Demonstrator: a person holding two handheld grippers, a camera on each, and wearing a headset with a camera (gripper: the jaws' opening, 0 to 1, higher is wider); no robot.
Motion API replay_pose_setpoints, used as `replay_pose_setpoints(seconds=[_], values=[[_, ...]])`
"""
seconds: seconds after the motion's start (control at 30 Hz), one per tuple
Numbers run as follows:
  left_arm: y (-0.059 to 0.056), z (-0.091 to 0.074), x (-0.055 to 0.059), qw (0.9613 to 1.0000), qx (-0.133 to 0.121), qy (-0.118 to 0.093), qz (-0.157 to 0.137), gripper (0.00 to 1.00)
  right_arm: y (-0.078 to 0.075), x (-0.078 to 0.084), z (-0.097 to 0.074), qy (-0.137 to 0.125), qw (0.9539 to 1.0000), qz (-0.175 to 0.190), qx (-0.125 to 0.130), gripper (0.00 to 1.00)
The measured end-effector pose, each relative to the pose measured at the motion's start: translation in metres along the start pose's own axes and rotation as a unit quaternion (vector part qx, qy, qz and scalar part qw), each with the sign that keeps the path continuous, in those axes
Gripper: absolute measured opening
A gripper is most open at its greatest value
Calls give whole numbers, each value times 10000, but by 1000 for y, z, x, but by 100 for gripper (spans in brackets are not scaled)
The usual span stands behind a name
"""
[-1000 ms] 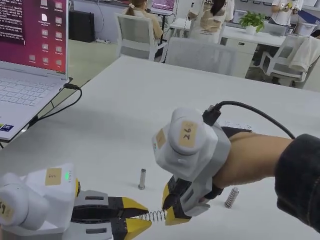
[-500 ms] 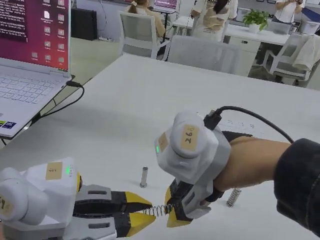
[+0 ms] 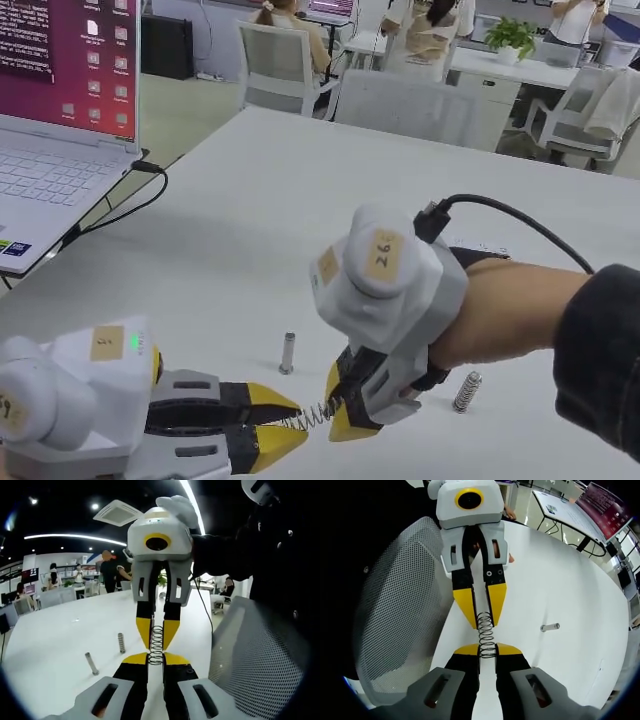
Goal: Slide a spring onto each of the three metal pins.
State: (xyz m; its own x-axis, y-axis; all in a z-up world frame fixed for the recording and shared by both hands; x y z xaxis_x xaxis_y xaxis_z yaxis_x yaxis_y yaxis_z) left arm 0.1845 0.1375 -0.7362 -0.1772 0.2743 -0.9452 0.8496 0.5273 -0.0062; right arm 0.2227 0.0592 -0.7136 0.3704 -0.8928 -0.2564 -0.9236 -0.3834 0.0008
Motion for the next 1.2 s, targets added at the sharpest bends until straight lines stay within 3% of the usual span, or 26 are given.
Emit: replay_pose_setpoints(seconds=[0.47,1.2], values=[[-2,2,1,10000,48,49,67,2,3,-17,-12,-203,9998,-21,-6,9],[-5,5,1,9999,85,58,70,3,7,-30,-13,-116,9998,-166,4,8]])
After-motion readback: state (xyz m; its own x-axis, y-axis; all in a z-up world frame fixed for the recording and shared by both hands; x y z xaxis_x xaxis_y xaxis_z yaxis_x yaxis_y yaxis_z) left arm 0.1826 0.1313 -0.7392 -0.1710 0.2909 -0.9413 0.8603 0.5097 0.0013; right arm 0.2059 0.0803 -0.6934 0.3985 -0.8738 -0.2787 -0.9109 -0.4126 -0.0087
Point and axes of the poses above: the centre of the closed fingertips' face, and the gripper's own axes: z roughly forward along the fingers, y roughly to its left, x roughly out of its underside, the point moved 6 cm from there along -z, roughly backward along the fingers, and after that the axes turned 6 degrees about y, right-handed, at the moved point
